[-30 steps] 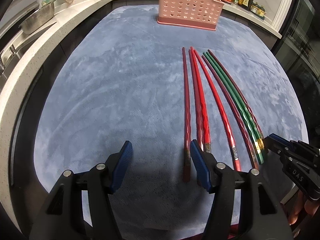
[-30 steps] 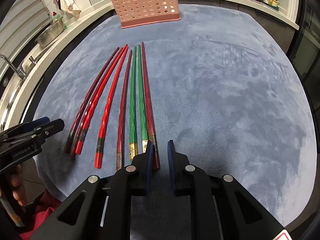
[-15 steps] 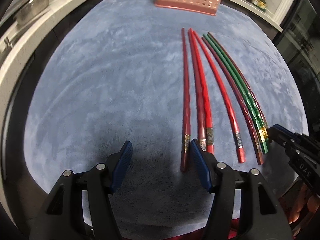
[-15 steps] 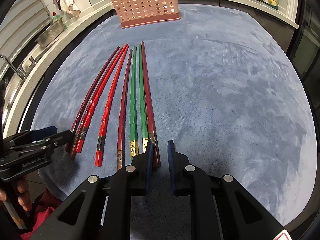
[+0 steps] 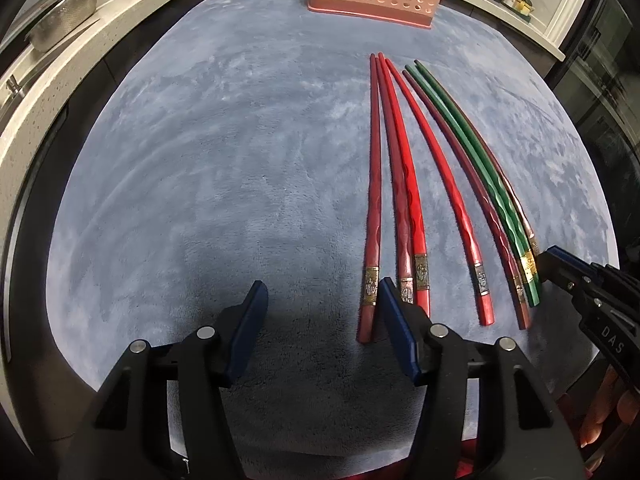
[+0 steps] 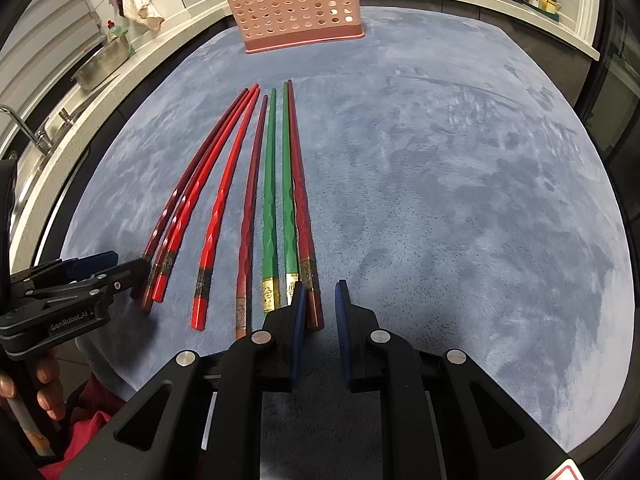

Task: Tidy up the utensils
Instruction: 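Grasp a dark red chopstick with the left tool while the right tool grasps a red chopstick, then lift both chopsticks and lower them tip-first into the pink holder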

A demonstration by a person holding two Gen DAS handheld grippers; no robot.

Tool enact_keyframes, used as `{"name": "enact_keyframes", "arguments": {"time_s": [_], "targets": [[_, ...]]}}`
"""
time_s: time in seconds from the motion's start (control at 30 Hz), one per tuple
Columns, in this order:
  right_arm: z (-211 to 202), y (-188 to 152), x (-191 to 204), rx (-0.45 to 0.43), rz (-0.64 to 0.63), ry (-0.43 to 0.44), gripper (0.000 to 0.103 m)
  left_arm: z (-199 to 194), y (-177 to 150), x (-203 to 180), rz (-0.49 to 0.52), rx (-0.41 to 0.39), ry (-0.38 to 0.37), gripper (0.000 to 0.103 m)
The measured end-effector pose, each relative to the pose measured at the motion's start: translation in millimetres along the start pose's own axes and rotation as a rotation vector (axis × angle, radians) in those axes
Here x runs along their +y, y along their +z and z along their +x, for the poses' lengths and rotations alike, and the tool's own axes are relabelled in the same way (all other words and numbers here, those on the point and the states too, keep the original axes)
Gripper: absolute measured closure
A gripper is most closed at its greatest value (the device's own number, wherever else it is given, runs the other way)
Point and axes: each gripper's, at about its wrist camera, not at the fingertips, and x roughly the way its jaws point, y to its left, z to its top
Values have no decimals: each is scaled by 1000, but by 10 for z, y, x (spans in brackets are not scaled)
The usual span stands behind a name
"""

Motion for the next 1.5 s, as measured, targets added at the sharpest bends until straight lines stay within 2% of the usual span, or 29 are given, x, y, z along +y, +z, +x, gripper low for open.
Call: {"name": "enact_keyframes", "arguments": {"time_s": [0.2, 0.53, 0.63, 0.87, 0.97, 1.27, 1.5], "targets": [[65, 11, 73, 10, -34, -15, 85, 5, 2, 1, 2, -4, -1, 51], [57, 5, 28, 7, -15, -5, 91, -32, -17, -10, 14, -7, -58, 88], [48, 4, 23, 5, -12, -2, 94, -36, -22, -24, 22, -7, -64, 94], [-34, 16, 16, -11, -7, 7, 95, -81, -25, -9, 8, -14, -91, 95], [-121, 45, 11, -28, 1, 15, 95, -184, -6, -12, 10, -39, -93, 95], [-551, 317, 8, -134, 28, 48, 95, -639, 206, 51, -15, -151, -94, 95], [-880, 605, -30, -219, 48, 67, 96, -1015, 526, 72, -19, -252, -85, 96]]}}
